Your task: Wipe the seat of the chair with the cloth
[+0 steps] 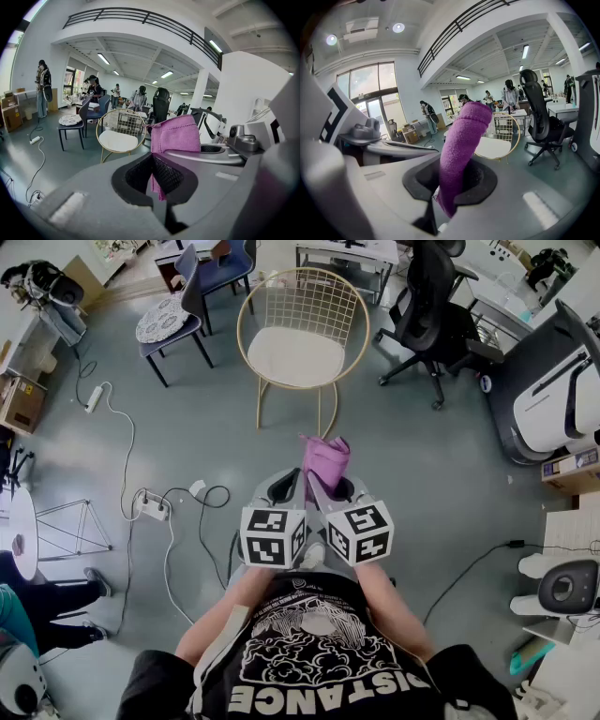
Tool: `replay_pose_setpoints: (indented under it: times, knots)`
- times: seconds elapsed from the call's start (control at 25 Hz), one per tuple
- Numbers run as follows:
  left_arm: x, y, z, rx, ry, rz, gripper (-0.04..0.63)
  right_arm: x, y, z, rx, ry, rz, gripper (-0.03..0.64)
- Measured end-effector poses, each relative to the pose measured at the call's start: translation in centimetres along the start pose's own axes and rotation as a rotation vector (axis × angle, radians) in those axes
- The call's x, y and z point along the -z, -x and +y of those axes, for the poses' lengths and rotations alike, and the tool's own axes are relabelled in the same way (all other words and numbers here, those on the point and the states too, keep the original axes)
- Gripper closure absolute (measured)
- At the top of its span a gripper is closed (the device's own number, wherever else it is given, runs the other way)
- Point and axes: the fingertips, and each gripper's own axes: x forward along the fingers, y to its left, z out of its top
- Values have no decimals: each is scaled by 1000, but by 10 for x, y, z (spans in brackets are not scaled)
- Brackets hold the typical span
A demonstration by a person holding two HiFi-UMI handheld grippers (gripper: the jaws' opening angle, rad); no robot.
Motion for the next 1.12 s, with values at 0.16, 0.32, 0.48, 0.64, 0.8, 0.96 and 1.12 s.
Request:
replay_pose_setpoints:
  times: [0.16,0.32,0.48,0.64,0.8,0.96,1.12]
  knots:
    - [2,-4,-2,0,6,2,604,3,0,-4,-4,-3,3,558]
    - [4,-7,-5,-9,8,2,604,6,2,-6,-16,-4,5,558]
    - [4,-9,-6,-11,12,6,604,6,3,-9,-33,-20,3,557]
    - [1,-10,-5,-23,11,6,603,4,2,-12,-38,-27,2,557]
    - [-2,-13,3,-36,4,3,601,1,-6,-13,-44,-28,0,557]
    - [-9,-22,14,-34,4,2,601,-2,-19,-16,-42,-33,4,557]
    - [-17,-36,30,-16,-4,6,601,-7,-41,-24,-24,-41,15,557]
